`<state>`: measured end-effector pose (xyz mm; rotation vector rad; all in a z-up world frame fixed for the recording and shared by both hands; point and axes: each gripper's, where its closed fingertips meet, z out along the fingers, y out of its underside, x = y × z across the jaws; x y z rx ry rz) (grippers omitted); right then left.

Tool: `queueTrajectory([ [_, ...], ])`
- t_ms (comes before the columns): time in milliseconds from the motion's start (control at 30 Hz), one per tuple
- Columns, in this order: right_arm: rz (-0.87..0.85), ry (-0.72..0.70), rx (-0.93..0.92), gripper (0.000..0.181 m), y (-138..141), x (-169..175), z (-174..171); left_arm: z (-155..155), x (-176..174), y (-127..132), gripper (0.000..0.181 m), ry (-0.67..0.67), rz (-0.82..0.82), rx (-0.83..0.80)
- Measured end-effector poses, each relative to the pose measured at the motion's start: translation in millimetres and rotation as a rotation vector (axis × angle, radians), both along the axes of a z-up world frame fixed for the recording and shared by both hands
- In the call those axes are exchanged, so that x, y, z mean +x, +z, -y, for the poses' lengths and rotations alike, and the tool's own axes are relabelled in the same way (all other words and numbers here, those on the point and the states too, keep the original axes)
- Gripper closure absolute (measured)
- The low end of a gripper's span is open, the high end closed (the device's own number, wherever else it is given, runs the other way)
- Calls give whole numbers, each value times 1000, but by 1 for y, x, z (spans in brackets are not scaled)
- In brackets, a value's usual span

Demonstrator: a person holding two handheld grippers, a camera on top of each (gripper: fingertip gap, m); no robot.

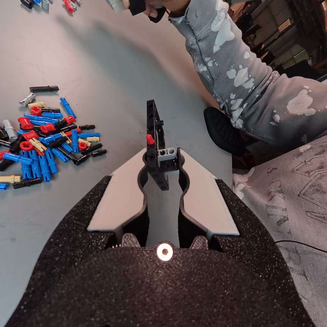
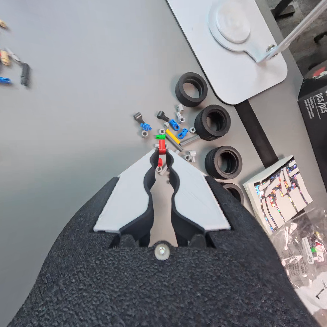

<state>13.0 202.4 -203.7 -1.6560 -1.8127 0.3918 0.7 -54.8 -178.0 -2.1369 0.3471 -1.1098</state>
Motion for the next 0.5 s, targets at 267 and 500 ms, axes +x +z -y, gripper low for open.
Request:
queueTrajectory([
  [267, -284, 183, -168, 155, 57, -3, 100, -1, 2, 15, 152, -14, 67, 54],
  [500, -366, 460, -437, 157, 83, 22, 236, 17, 32, 24, 152, -191, -86, 285],
])
